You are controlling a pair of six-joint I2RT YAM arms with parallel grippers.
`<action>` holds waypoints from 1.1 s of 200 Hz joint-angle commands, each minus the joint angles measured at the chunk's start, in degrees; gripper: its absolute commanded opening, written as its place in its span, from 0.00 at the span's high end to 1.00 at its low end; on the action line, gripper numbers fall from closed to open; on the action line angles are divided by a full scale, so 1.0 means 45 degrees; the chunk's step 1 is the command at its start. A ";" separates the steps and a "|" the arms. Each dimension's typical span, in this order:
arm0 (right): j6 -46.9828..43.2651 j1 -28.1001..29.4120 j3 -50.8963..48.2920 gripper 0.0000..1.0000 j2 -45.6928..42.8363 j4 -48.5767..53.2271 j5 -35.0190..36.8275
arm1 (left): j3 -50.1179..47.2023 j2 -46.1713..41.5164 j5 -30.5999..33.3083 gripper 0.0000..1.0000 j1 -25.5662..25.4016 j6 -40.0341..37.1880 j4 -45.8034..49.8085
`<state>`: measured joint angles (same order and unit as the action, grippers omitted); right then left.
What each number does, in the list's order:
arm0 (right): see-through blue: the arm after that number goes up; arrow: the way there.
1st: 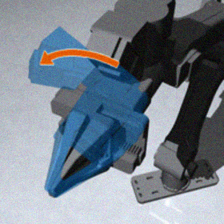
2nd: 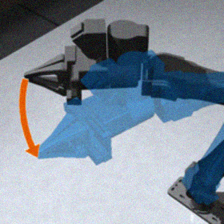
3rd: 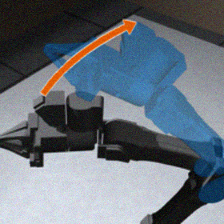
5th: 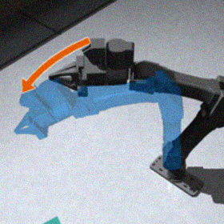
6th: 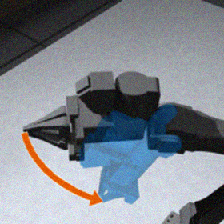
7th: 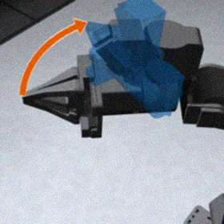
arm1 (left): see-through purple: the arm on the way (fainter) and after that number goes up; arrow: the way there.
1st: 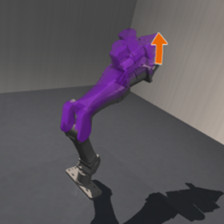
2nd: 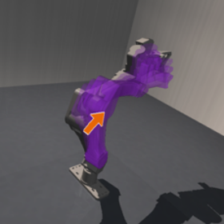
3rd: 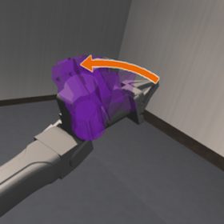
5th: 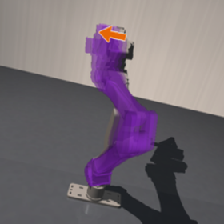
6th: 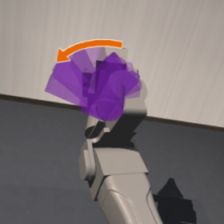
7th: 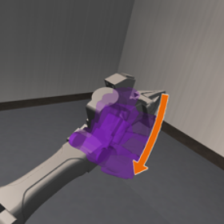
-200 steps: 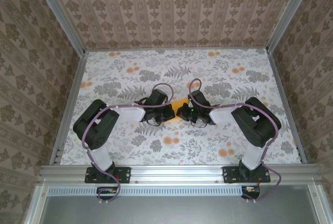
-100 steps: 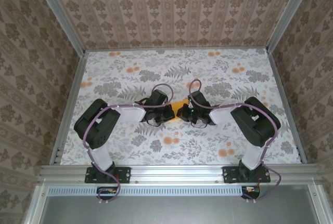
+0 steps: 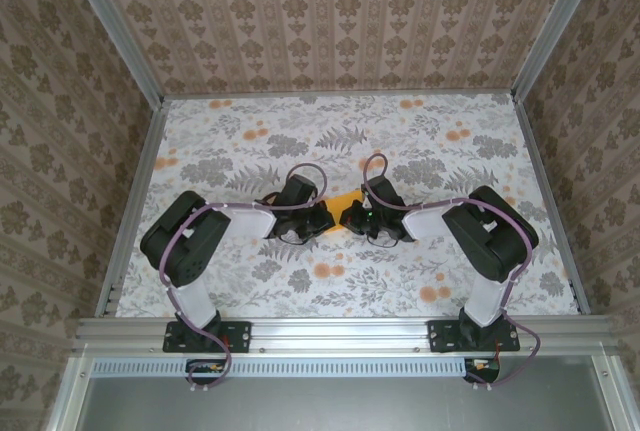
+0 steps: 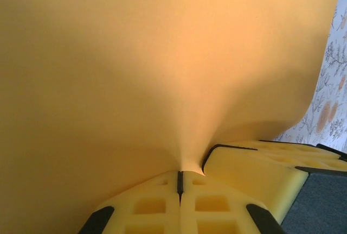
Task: Fold a paper plane with a square sheet of paper (pick it up from the middle)
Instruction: First fold in half a square sheet of paper at the center of the table.
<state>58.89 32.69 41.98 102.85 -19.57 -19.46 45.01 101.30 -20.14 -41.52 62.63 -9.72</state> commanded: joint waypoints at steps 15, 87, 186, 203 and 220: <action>-0.0459 -0.0671 -0.0725 1.00 -0.0230 0.0774 0.0465 | -0.0931 0.0224 0.0745 1.00 0.0336 0.0466 0.1710; -0.1490 -0.2734 -0.1627 1.00 -0.1140 0.1343 0.1151 | -0.1080 0.0224 0.0804 1.00 0.0413 0.0441 0.1876; -0.2198 -0.2652 -0.1236 0.99 -0.3636 0.1696 -0.0068 | 0.0279 0.0540 0.0452 1.00 0.0762 -0.2512 0.3054; -0.1967 -0.2117 -0.1035 0.99 -0.3445 0.1684 -0.0080 | 0.0925 0.0652 0.0413 1.00 0.0881 -0.4182 0.3761; -0.1493 -0.1631 -0.0913 0.99 -0.2981 0.1178 -0.0070 | 0.1574 0.0693 0.0486 1.00 0.0920 -0.5585 0.4462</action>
<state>50.17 22.74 36.18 87.39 -13.06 -18.57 49.50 102.02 -21.43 -38.44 50.57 -1.41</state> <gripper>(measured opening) 0.048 0.044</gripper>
